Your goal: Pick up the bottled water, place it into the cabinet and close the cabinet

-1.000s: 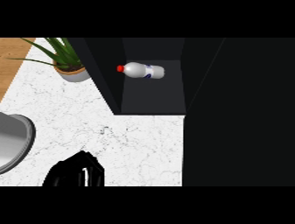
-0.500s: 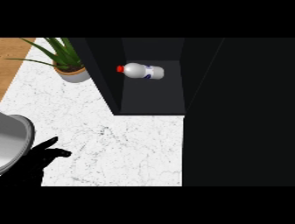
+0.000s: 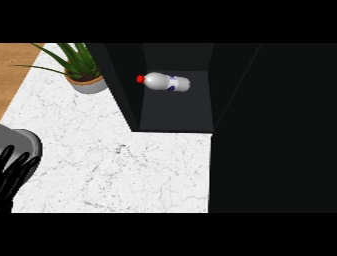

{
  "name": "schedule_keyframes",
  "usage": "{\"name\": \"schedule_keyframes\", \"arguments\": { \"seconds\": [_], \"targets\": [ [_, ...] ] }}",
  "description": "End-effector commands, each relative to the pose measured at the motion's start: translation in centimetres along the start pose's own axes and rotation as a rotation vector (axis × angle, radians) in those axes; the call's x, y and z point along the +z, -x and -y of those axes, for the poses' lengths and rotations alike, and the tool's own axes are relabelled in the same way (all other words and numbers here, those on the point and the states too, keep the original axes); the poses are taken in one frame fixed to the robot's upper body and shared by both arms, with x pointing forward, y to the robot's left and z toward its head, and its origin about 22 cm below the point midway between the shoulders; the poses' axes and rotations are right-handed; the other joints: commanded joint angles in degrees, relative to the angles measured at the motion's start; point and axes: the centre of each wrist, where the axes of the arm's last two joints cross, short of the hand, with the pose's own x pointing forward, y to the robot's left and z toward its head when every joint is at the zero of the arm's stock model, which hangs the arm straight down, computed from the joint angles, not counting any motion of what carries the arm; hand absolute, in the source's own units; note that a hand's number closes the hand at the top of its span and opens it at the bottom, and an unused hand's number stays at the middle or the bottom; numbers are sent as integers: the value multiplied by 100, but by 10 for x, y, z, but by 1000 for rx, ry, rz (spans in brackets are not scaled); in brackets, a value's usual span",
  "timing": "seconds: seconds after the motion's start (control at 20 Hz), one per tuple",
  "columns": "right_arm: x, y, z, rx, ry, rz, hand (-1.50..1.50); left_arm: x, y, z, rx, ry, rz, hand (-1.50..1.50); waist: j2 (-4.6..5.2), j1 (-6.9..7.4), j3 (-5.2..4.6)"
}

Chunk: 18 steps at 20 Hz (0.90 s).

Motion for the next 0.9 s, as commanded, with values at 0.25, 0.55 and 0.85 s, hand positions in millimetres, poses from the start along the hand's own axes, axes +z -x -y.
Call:
{"name": "schedule_keyframes", "arguments": {
  "seconds": [0.25,0.55,0.85],
  "targets": [
    [-47,-47,-35,292,-242,-50,150,6,-16,-21,10,-3,-10,-150,-62,104,-42],
    [-62,-40,-33,249,-251,-62,150,13,-26,-33,7,-5,-36,-150,-112,133,-46],
    [-84,-31,-31,197,-249,-57,150,20,-30,-45,-6,-7,-50,-150,-59,227,-68]
  ]
}}
